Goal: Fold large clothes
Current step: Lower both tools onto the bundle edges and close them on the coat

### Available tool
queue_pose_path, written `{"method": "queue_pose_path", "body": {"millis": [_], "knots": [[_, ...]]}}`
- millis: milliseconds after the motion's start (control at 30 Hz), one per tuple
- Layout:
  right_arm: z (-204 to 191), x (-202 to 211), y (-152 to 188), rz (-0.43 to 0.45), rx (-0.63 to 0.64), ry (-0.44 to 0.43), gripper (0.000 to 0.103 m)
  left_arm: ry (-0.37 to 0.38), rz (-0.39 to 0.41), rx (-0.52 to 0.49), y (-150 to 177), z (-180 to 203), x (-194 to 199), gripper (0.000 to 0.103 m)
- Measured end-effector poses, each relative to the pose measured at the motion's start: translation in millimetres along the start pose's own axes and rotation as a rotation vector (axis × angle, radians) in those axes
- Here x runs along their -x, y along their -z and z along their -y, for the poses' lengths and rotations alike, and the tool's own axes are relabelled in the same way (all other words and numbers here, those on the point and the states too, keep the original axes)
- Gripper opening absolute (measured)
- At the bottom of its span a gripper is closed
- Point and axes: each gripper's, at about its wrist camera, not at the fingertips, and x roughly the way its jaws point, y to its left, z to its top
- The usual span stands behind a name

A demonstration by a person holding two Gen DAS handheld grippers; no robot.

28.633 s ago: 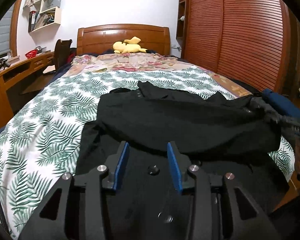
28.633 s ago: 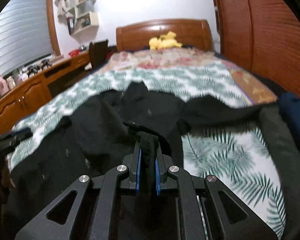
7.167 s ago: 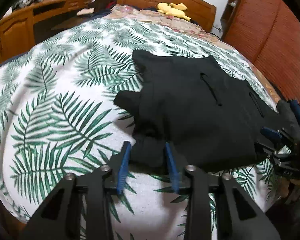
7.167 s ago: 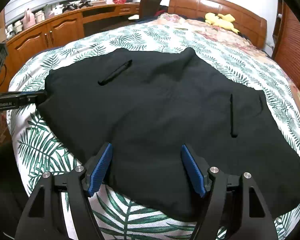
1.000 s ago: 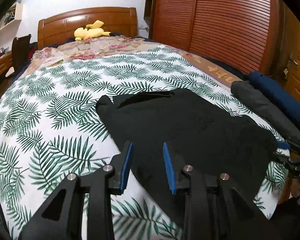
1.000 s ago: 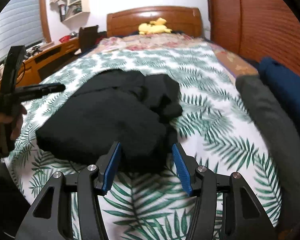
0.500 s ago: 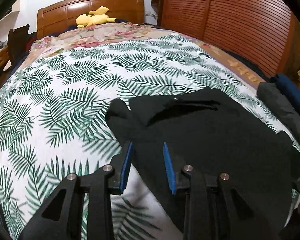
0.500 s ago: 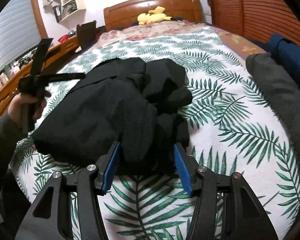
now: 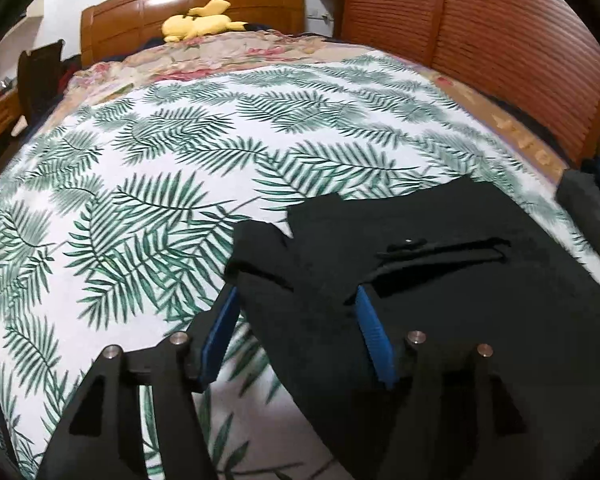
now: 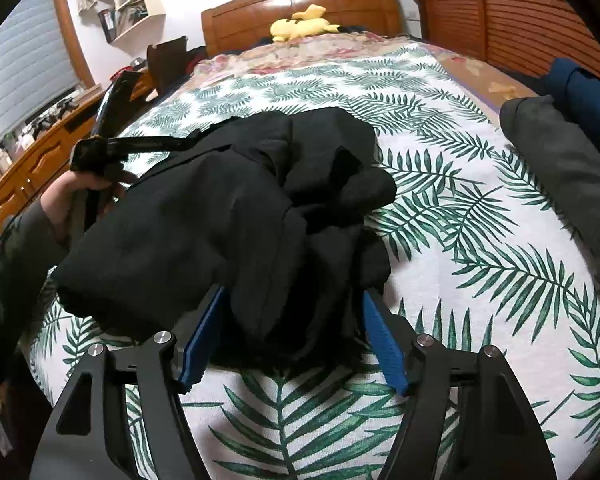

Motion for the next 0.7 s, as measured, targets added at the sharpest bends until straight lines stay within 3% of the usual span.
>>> {"method": "queue_pose_path", "body": {"millis": [233,300,433,533,567,700], "knots": [[0,-8,-1,-0.015,-0.024,-0.014,0.074,-0.022,-0.035,0.005,-3,-4,-14,0.070],[0,-9,-1,-0.017,-0.029,-0.020,0.074,-0.011,-0.045,0.017,-3,-8,-17,0.075],[-1,-12,-2,-0.024,-0.036,-0.033,0.074,0.056,-0.078,0.088,-4,-20,-23,0.075],[-2,-13,-3,-0.024,-0.039,-0.042,0.073,0.060,-0.071,0.097,-1,-19,-23,0.075],[-2,-14,-3,-0.023,-0.038,-0.047,0.071,0.059,-0.070,0.101,-1,-19,-22,0.073],[-3,-15,-3,-0.023,-0.050,-0.090,0.059,0.130,-0.052,0.111,0,-14,-16,0.037]]}}
